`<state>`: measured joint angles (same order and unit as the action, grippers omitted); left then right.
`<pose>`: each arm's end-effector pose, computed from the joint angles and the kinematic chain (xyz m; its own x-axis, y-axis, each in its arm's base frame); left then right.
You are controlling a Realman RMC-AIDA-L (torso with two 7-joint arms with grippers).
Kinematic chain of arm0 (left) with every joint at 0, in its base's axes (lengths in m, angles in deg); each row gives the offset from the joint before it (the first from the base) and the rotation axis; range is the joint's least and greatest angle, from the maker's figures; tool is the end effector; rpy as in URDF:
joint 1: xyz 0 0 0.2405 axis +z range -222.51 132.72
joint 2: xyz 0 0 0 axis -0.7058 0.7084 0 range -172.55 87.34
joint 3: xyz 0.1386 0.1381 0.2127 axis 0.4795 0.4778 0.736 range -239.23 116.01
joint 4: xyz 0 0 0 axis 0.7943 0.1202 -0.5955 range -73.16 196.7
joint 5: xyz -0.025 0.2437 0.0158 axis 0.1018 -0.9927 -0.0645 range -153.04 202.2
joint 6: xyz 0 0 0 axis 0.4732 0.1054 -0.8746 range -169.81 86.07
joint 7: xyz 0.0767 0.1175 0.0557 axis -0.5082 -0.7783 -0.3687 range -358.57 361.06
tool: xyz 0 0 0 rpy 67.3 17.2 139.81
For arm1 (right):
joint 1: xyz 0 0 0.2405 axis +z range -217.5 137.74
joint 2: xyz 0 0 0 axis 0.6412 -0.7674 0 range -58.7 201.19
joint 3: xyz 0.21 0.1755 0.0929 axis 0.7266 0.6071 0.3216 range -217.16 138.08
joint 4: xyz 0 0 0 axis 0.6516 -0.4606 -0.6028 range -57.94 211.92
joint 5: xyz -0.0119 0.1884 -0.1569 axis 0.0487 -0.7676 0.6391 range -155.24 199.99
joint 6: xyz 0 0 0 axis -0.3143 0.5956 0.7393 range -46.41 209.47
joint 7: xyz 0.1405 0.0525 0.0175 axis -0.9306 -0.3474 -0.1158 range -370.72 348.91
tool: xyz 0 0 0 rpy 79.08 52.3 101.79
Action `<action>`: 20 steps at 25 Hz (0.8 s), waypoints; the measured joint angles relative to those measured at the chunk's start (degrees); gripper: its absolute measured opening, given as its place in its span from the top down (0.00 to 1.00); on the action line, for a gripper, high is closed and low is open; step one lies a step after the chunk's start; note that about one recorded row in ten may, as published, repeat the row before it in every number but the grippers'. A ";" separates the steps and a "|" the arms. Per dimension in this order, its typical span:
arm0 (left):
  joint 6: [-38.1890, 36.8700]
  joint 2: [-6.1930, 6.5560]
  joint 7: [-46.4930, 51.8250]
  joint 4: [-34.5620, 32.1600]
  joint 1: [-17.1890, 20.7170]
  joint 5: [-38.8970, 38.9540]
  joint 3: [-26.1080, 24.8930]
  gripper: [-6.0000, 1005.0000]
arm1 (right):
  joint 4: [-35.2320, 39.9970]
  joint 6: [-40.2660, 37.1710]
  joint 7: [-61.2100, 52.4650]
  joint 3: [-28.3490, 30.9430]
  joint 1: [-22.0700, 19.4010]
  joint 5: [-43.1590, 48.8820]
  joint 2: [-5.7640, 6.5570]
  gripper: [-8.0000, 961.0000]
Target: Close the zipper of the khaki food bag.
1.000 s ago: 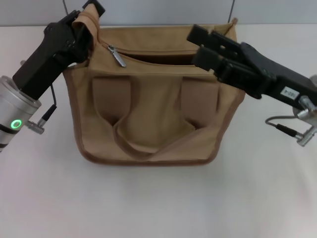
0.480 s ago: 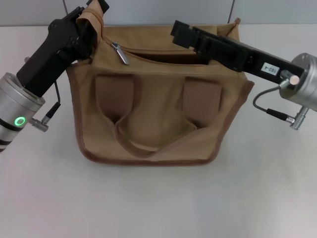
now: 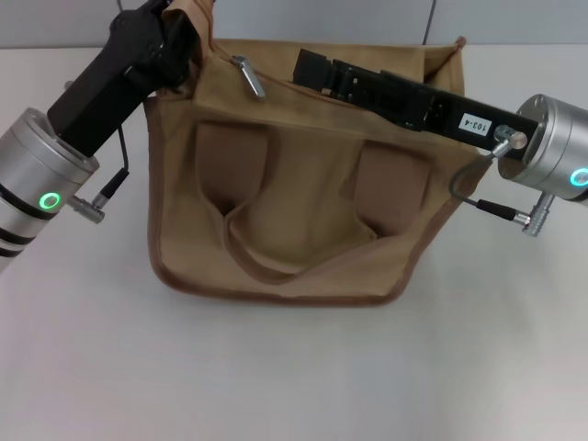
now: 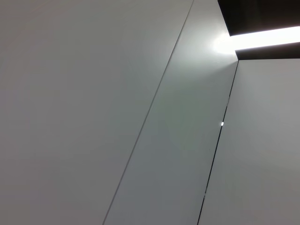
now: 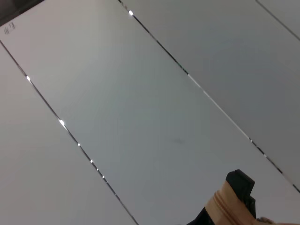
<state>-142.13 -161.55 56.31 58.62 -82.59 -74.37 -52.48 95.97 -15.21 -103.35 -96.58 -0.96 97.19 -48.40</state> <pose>-0.2515 0.3752 -0.0355 0.2156 0.0257 0.9761 0.5469 -0.8313 -0.0989 0.2009 0.3834 -0.0556 0.3090 -0.5704 -0.7610 -0.4548 -0.7914 0.4085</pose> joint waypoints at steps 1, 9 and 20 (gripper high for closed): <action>0.00 -0.02 0.00 0.06 -0.13 -0.02 0.02 0.97 | -0.01 0.01 0.02 0.14 -0.10 -0.16 -0.07 0.26; -0.52 -0.14 0.69 0.27 -1.23 -0.03 0.01 0.97 | -0.56 0.77 -0.45 -0.18 -0.14 -0.65 -0.16 0.49; -1.47 -0.15 0.72 1.05 -2.55 -0.04 0.01 0.97 | -0.56 3.22 -0.48 -0.32 0.31 -0.46 -0.19 0.59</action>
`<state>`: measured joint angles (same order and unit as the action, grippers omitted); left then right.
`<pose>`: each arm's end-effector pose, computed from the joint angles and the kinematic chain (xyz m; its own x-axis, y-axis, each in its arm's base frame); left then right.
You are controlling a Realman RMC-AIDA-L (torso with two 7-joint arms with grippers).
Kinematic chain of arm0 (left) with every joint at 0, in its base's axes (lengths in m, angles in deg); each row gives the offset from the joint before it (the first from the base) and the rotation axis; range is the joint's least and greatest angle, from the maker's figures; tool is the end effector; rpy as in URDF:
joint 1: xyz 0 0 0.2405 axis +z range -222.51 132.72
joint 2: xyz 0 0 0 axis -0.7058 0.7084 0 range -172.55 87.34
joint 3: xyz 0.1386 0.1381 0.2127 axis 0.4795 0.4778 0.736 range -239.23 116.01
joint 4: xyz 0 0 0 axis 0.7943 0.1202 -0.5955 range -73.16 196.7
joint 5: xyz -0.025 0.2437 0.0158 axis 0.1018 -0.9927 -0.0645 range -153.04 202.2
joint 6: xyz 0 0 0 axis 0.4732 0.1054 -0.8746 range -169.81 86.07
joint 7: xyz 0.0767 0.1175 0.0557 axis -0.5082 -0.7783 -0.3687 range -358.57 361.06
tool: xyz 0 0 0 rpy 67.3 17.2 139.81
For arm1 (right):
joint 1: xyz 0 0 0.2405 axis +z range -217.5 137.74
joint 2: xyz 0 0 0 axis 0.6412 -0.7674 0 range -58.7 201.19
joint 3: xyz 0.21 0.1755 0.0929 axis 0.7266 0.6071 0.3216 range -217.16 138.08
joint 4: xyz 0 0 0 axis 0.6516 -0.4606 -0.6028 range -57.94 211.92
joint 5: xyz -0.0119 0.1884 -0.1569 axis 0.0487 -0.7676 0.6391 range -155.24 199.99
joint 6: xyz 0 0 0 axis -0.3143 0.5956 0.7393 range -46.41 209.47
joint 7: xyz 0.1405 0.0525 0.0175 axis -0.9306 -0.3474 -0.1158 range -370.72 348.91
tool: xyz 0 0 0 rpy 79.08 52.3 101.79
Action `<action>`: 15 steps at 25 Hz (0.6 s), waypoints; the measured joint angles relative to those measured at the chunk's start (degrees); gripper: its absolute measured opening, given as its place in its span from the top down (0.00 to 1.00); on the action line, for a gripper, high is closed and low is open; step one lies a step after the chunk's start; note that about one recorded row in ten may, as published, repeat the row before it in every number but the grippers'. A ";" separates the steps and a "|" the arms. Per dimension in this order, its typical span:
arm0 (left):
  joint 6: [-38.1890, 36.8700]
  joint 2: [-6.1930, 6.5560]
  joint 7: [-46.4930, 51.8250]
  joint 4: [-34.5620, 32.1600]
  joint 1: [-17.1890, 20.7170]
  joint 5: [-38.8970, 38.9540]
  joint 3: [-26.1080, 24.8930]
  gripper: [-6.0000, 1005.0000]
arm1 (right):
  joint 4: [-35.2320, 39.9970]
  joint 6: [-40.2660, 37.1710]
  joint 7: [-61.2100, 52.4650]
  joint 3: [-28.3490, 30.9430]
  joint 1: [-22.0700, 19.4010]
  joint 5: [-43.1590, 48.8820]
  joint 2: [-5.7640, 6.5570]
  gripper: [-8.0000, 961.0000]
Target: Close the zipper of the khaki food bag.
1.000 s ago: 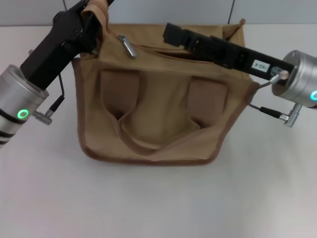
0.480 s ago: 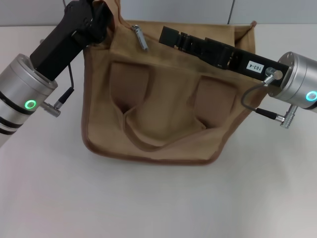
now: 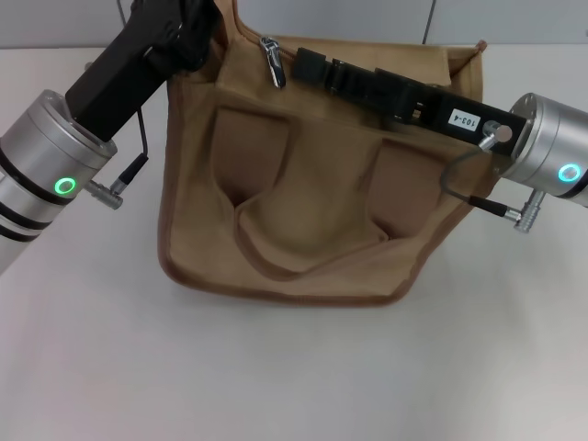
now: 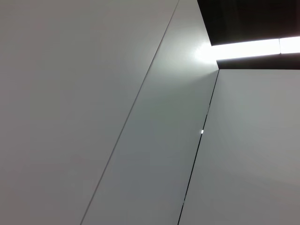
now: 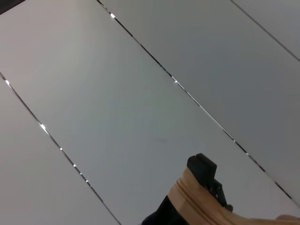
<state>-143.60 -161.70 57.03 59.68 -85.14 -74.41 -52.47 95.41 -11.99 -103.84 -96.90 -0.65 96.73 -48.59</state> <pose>-0.2307 0.3810 -0.0382 0.1837 0.0348 0.9824 0.4972 -0.8654 -0.0623 0.2028 0.3897 -0.0615 0.2963 -0.5830 -0.7565 -0.5018 -0.7690 0.3960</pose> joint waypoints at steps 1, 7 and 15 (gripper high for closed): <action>-0.01 0.00 0.01 0.14 -0.07 0.00 0.00 0.97 | 0.01 0.02 -0.05 -0.06 0.16 0.04 0.00 0.59; -0.34 0.00 0.01 0.66 -0.40 0.00 0.00 0.97 | 0.30 -1.16 -1.71 -3.91 1.51 -0.20 0.09 0.60; -1.36 0.00 0.02 0.78 -0.27 -0.06 0.00 0.97 | 0.21 1.42 -1.73 -4.02 1.18 -1.27 0.05 0.62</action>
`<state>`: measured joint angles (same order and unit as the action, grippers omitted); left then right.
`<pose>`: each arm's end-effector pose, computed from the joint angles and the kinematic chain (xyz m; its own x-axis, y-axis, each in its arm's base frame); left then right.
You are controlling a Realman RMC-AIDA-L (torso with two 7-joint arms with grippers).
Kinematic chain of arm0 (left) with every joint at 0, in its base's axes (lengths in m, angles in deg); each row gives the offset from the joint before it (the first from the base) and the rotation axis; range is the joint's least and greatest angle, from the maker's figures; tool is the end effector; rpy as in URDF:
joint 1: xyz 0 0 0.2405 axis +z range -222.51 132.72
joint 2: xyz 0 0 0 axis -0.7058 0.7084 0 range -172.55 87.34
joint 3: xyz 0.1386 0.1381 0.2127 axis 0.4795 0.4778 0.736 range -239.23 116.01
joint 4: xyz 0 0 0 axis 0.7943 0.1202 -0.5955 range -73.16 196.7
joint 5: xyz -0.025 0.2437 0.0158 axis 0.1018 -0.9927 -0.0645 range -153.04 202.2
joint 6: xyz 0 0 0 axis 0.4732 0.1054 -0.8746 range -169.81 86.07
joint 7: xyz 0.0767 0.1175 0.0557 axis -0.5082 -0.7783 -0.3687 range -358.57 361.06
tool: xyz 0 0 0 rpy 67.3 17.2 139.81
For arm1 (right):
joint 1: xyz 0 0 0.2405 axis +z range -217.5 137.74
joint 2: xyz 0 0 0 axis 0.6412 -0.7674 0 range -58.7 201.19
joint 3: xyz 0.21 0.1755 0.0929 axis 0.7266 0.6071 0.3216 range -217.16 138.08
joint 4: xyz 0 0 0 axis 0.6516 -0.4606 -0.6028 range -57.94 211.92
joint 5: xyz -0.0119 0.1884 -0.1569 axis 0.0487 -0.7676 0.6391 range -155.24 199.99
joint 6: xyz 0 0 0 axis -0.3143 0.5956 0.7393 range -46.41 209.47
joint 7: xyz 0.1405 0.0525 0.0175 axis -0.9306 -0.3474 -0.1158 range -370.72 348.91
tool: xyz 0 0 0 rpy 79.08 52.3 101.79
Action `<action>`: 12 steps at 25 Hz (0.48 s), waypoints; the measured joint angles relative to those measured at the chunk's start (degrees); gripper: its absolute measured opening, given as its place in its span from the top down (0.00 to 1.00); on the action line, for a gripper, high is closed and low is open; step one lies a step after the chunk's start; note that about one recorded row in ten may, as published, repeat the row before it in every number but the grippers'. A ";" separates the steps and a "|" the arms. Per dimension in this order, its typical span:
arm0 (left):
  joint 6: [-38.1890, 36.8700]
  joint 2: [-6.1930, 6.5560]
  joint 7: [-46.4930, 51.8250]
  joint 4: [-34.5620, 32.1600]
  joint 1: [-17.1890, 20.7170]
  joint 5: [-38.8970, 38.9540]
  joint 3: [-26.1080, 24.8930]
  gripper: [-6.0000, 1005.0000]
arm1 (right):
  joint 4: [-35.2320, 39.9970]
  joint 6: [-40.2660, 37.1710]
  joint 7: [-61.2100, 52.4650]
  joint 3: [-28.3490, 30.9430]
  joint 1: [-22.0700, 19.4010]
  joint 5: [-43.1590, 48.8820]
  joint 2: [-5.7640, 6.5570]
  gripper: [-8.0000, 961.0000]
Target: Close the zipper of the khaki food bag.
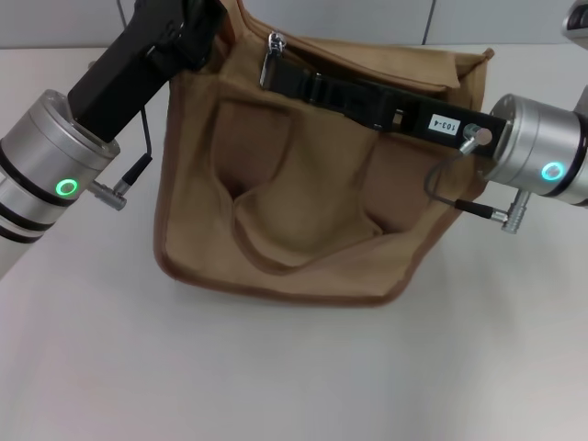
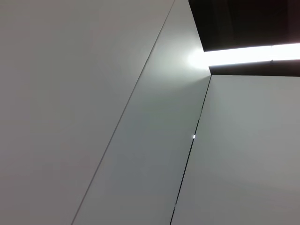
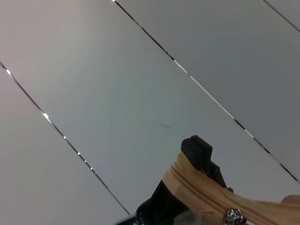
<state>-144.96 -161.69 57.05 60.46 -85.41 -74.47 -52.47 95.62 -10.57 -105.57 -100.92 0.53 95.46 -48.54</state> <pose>-0.2263 0.3781 -0.0388 0.1636 0.0379 0.9858 0.4781 -0.8771 -0.0456 0.1934 0.3918 -0.0699 0.3270 -0.6136 -0.7187 -0.5016 -0.7572 0.4183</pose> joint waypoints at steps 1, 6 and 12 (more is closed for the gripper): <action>-0.03 0.00 0.00 0.09 -0.03 0.00 -0.01 0.97 | 0.01 0.05 0.00 -0.12 0.22 -0.01 0.00 0.62; -0.19 -0.04 -0.03 0.55 -0.11 0.01 0.50 0.97 | -0.13 -1.78 0.34 -1.77 1.89 -0.06 -0.02 0.63; -0.82 -0.07 -0.04 0.54 0.22 -0.01 0.67 0.97 | -0.18 -1.23 0.16 -1.71 1.41 -1.53 -0.03 0.64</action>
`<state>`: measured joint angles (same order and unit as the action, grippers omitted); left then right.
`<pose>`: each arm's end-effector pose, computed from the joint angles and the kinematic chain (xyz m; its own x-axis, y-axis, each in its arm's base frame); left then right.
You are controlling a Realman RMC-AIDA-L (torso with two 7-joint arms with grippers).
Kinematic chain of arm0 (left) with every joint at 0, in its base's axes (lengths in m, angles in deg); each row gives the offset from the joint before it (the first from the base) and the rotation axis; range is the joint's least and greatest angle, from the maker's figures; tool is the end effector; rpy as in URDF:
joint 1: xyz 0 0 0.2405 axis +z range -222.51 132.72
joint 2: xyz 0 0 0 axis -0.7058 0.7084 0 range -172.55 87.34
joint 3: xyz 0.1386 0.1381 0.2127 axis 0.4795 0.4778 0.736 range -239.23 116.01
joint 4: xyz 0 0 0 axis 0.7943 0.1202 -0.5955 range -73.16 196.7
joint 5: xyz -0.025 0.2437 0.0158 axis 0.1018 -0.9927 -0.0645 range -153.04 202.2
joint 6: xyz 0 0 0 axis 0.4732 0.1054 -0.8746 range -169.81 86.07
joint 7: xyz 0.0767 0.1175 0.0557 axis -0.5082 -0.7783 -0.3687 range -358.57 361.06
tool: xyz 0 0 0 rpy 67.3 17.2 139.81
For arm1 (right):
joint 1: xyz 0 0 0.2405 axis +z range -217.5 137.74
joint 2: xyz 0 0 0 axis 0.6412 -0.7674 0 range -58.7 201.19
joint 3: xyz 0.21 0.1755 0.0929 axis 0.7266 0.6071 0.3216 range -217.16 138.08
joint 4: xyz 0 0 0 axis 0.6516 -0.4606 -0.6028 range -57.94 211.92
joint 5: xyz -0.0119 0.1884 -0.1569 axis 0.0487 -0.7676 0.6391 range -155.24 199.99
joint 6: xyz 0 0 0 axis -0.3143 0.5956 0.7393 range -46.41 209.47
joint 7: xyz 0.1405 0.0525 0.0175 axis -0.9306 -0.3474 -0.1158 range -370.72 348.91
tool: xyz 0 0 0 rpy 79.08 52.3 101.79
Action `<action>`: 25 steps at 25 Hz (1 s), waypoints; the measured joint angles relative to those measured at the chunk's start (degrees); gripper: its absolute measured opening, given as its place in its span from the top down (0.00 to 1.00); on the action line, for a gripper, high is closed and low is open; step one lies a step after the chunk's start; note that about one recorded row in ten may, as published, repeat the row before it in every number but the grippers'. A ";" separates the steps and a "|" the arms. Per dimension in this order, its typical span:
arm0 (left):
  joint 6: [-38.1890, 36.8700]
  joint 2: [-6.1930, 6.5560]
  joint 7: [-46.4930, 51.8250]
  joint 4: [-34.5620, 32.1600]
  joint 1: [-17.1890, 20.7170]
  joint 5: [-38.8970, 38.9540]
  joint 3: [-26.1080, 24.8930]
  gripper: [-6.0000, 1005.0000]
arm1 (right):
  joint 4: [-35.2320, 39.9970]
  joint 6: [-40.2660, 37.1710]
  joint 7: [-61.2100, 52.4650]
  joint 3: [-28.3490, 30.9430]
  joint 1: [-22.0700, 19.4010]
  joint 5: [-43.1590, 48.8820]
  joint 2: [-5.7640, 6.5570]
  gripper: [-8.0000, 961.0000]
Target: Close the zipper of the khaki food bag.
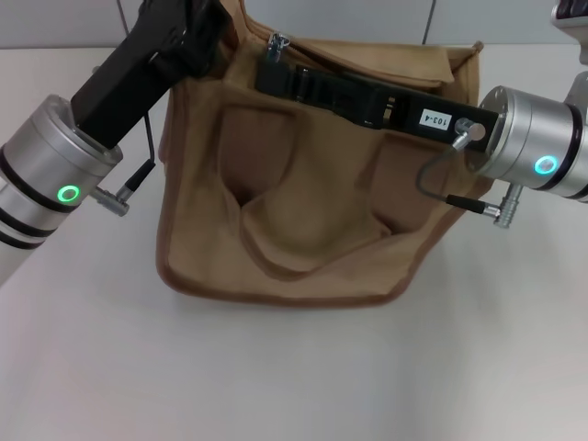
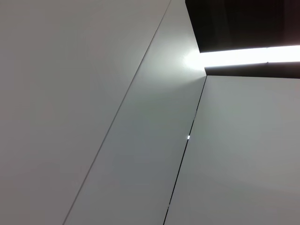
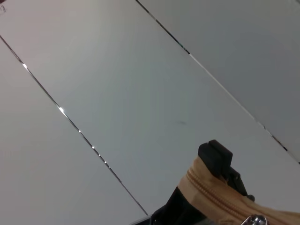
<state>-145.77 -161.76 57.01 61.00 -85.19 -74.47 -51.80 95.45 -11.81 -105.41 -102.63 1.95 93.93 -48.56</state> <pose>-0.2255 0.3736 -0.0413 0.1562 0.0485 0.9865 0.4674 -0.8835 -0.0306 0.1806 0.3923 -0.0707 0.3435 -0.6085 -0.7154 -0.4595 -0.7732 0.4370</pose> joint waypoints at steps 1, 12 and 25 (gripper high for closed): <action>-0.04 -0.01 -0.09 -0.02 0.06 -0.01 0.03 0.97 | 0.00 0.59 -0.03 -0.09 -0.07 -0.04 0.00 0.64; -0.20 -0.02 -0.36 -0.01 0.12 -0.01 0.03 0.97 | 0.54 -0.69 0.39 -1.61 0.95 0.23 0.03 0.66; -0.47 -0.02 -0.37 0.07 0.37 0.00 0.03 0.97 | 0.68 3.21 -0.68 -2.72 1.12 -1.43 -0.08 0.68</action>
<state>-146.24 -161.79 56.64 61.07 -84.81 -74.47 -51.77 96.12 -8.60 -106.09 -105.34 3.07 92.50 -48.64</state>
